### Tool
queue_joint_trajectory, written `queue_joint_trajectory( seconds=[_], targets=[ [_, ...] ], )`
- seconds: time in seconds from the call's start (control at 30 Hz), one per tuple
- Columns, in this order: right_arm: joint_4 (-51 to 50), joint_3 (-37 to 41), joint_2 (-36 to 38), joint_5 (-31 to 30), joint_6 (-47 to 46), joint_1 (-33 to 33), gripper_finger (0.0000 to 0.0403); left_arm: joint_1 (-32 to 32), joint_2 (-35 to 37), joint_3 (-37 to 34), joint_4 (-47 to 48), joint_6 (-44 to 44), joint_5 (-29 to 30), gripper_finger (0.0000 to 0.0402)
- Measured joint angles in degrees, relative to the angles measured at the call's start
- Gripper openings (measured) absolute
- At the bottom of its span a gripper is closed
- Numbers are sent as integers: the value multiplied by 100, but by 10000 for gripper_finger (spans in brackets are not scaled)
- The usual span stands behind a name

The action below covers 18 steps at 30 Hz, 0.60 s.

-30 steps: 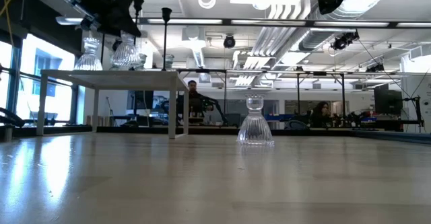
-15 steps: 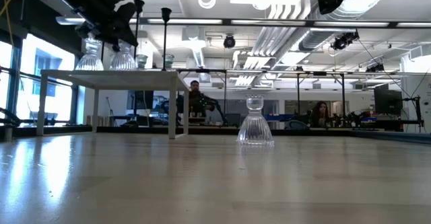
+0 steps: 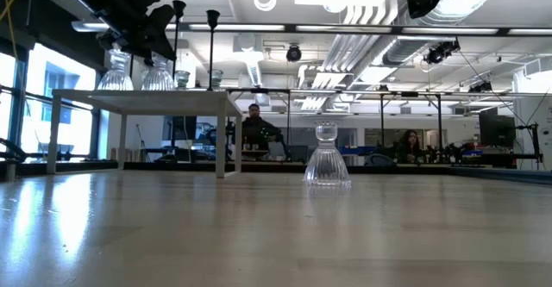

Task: Pick & Place candle stick holders
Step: Put the bottom transparent glass candle holder on the shelf aligned with the other transparent glass candle holder, then put the transparent glass candle holder on the shelf aligned with the other transparent glass candle holders

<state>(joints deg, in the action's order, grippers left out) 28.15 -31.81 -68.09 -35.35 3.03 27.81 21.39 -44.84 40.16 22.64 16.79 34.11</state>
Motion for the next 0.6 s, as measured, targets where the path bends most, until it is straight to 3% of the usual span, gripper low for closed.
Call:
queue_joint_trajectory(
  seconds=[0.4,0.6],
  targets=[
    [1,0,1,35,28,-2,1,-2,-11,-26,85,1,-121,244],
    [2,-2,1,118,43,-2,1,-2,1,-24,62,-112,-163,252]
  ],
)
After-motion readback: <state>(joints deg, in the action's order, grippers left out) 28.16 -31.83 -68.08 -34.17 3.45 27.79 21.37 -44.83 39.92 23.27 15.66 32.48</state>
